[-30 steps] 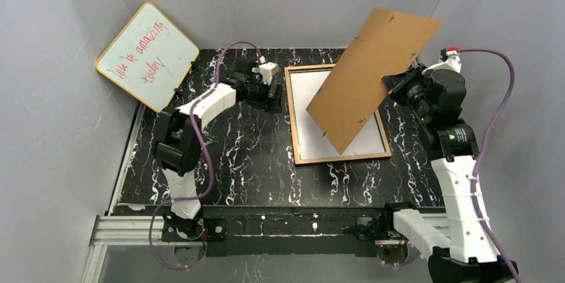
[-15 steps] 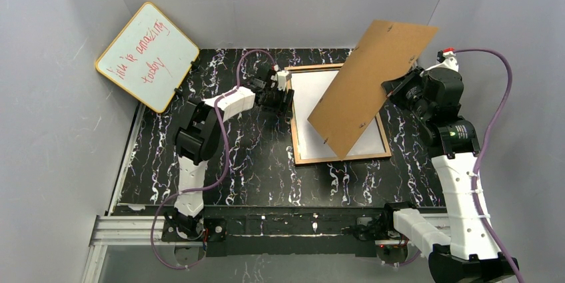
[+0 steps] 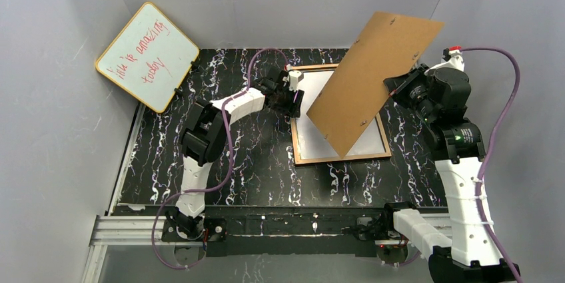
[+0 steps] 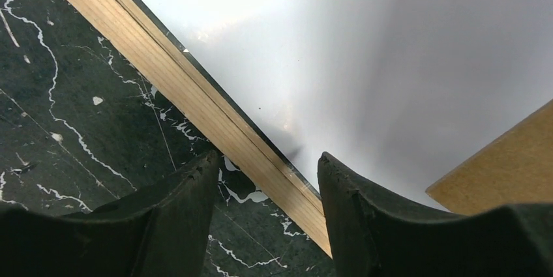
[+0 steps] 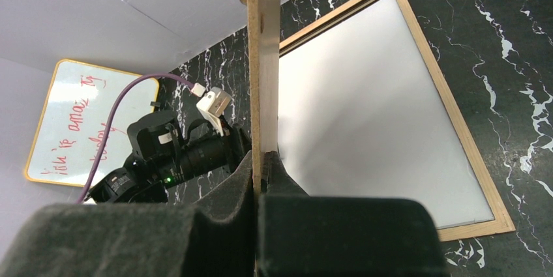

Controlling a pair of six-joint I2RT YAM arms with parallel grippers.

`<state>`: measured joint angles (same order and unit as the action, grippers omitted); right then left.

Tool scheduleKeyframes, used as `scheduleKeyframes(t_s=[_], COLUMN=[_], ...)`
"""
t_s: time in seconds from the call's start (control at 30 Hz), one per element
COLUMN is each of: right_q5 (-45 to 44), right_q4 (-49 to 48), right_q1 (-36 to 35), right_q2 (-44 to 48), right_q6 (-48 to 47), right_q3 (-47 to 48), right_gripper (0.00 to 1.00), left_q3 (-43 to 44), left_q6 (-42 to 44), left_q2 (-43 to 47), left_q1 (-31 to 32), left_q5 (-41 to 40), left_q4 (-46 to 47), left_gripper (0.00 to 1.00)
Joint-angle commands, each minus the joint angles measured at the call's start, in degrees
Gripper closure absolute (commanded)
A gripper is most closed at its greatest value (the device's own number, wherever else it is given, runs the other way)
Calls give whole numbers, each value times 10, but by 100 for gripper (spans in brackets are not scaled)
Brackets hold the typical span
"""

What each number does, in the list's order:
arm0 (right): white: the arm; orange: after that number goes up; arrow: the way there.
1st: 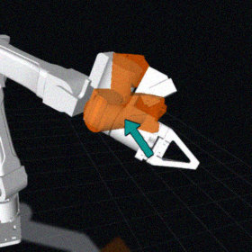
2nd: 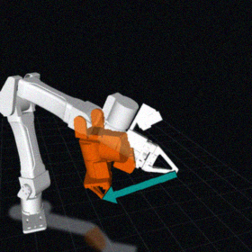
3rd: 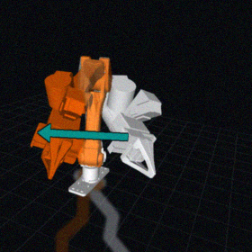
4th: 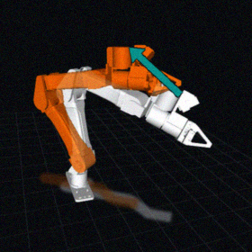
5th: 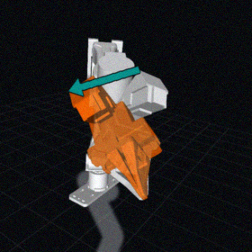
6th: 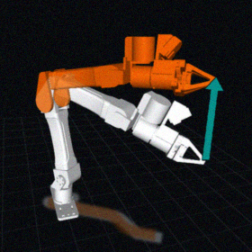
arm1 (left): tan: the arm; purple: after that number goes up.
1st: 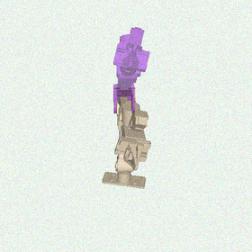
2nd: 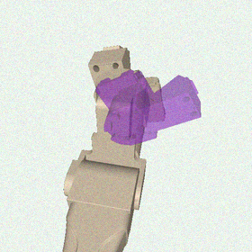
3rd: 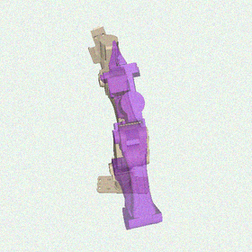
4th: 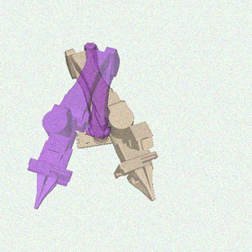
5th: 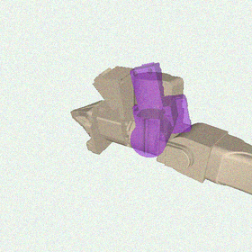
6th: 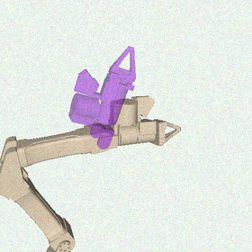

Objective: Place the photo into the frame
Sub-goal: Move the photo frame to the center of the board.

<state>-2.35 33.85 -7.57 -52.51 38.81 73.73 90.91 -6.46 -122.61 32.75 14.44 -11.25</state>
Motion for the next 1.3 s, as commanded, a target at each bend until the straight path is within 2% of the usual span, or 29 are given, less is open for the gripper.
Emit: scheduleKeyframes(t_s=[0.0, 0.13, 1.03, 1.27], right_q5=[1, 3, 5, 2], right_q4=[-61, -62, -63, -63], right_q1=[0, 0, 0, 0], right_q2=[23, 22, 26, 28], right_q6=[7, 7, 11, 8], right_q3=[35, 37, 27, 27], right_gripper=[99, 99, 99, 99], left_q3=[3, -4, -24, -25], left_q6=[19, 26, 27, 46], left_q2=[2, 3, -7, -6], left_q1=[-1, -1, -1, -1], left_q5=[-21, -26, -4, -23], left_q4=[-14, -15, -12, -19], left_gripper=[47, 51, 58, 65])
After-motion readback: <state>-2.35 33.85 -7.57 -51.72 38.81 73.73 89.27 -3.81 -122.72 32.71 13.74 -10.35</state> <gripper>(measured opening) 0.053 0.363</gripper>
